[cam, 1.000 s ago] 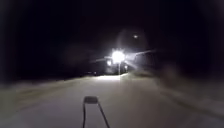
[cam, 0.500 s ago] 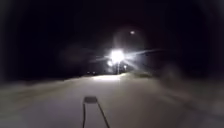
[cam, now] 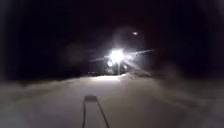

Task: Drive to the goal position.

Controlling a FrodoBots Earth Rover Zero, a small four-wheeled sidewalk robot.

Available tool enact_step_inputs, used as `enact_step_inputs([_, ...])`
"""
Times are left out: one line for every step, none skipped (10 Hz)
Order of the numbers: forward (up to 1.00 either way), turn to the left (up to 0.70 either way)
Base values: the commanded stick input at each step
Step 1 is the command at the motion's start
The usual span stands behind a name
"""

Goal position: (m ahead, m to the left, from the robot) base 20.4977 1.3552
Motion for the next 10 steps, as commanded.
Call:
enact_step_inputs([1.0, 0.03])
enact_step_inputs([1.0, 0.03])
enact_step_inputs([1.0, 0.03])
enact_step_inputs([1.0, 0.03])
enact_step_inputs([1.0, 0.03])
enact_step_inputs([1.0, 0.03])
enact_step_inputs([1.0, 0.03])
enact_step_inputs([1.0, 0.03])
enact_step_inputs([1.0, 0.03])
enact_step_inputs([1.0, 0.15])
